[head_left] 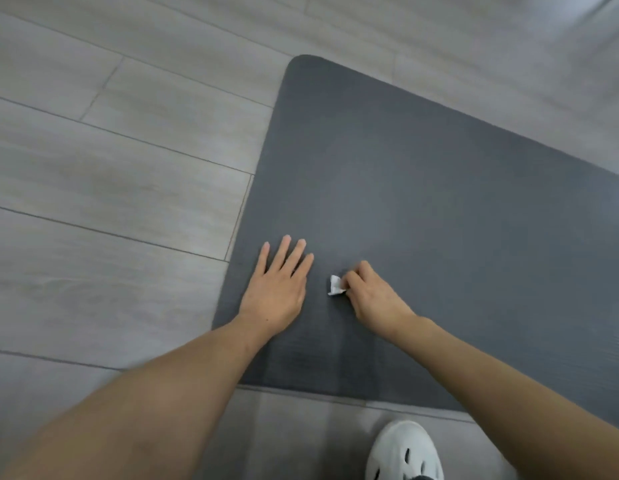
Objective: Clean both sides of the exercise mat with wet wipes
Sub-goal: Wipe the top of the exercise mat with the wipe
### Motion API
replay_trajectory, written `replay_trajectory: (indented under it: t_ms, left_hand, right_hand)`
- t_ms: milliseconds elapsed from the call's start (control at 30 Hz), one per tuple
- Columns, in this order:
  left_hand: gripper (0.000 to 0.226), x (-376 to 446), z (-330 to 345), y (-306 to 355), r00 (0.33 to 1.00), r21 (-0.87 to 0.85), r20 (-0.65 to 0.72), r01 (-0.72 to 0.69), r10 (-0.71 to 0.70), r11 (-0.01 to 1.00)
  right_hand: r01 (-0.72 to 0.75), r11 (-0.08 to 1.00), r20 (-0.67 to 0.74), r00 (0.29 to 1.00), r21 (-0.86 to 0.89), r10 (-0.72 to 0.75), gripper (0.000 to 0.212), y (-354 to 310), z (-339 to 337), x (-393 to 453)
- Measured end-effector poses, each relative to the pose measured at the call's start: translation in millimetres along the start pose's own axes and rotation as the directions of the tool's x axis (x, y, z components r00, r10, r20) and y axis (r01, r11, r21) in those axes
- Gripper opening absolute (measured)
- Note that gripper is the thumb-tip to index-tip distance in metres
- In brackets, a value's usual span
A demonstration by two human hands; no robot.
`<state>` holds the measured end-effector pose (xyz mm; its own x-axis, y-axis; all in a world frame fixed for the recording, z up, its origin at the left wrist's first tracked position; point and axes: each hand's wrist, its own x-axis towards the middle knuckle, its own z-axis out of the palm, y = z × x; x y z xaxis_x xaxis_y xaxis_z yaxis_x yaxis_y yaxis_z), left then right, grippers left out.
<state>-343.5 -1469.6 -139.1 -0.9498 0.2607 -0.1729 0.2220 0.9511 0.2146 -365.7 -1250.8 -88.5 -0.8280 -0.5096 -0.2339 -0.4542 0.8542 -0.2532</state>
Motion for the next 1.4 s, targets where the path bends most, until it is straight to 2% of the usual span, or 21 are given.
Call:
replay_trajectory:
  t_ms: [100,267,367,433,467,600,733,833,967,1133,1233,1300,1400]
  left_hand:
    - [0.057,3,-7,2,1.0,-0.007,0.004,-0.007,0.007,1.0]
    - [0.057,-3,-6,5,1.0,-0.017,-0.003,-0.002,0.002,1.0]
    - [0.056,3,-1,4,0.999,-0.013,-0.041,0.005,-0.005,1.0]
    - [0.055,3,1,4,0.998,-0.014,-0.069,0.003,-0.004,1.0]
    - [0.054,1,2,4,0.996,-0.016,-0.086,0.006,-0.007,1.0]
    - [0.052,-3,-3,3,0.997,-0.06,-0.079,0.009,-0.013,0.998]
    - [0.053,-30,0,11,0.993,-0.059,-0.072,0.089,-0.094,0.994]
    - [0.054,-50,10,21,0.974,-0.044,-0.139,0.174,-0.178,0.984]
    - [0.053,-65,18,37,0.947,-0.107,-0.165,0.262,-0.277,0.959]
    - [0.057,-81,24,32,0.934,-0.049,-0.175,0.308,-0.312,0.95]
    - [0.06,-88,30,33,0.917,-0.048,-0.191,0.347,-0.35,0.937]
    - [0.061,-88,34,36,0.913,-0.1,-0.178,0.353,-0.366,0.93]
    - [0.064,-87,32,37,0.916,-0.118,-0.148,0.357,-0.372,0.927]
  right_hand:
    - [-0.138,0.99,0.015,0.99,-0.001,0.138,0.005,5,-12,-39]
    - [-0.253,0.963,-0.152,0.959,-0.095,0.237,0.002,27,-22,-71]
    - [-0.268,0.956,-0.339,0.916,-0.117,0.215,0.002,45,-26,-37]
    - [-0.234,0.965,-0.409,0.897,-0.116,0.168,0.002,53,-26,-15]
    - [-0.226,0.969,-0.416,0.895,-0.104,0.164,0.003,57,-22,-9]
    - [-0.125,0.99,-0.29,0.947,0.063,0.138,0.014,64,7,-5]
    - [-0.115,0.971,-0.297,0.939,0.21,0.175,0.019,77,10,-7]
    - [-0.092,0.969,-0.274,0.949,0.229,0.155,0.009,80,2,1]
    - [0.003,0.991,-0.323,0.945,0.134,0.041,0.011,85,11,-2]
    - [-0.014,0.987,-0.366,0.928,0.159,0.072,0.013,80,21,-4]
    - [0.089,0.983,-0.364,0.931,0.16,-0.025,0.01,61,32,-29]
    - [0.294,0.945,-0.298,0.923,0.144,-0.242,0.006,41,44,-70]
    - [0.567,0.823,-0.155,0.816,0.029,-0.557,0.005,22,50,-116]
